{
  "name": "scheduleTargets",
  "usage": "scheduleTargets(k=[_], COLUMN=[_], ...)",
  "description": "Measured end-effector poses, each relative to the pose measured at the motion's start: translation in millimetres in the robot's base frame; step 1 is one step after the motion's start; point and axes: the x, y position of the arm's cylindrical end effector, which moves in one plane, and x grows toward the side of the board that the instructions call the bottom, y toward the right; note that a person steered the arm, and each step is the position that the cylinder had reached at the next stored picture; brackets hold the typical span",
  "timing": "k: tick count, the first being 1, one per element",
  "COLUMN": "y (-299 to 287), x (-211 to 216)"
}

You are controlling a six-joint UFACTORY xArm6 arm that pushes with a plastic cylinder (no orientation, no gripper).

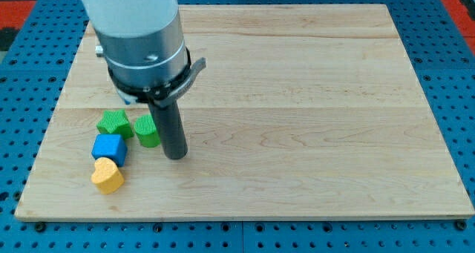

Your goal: Slide the green circle to the line of blocks

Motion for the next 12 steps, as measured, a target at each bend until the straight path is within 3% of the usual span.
scheduleTargets(k=[1,2,4,6,9,12], y=[0,25,0,-26,-2,-18], x=[-28,-24,22,-12,-75,-56])
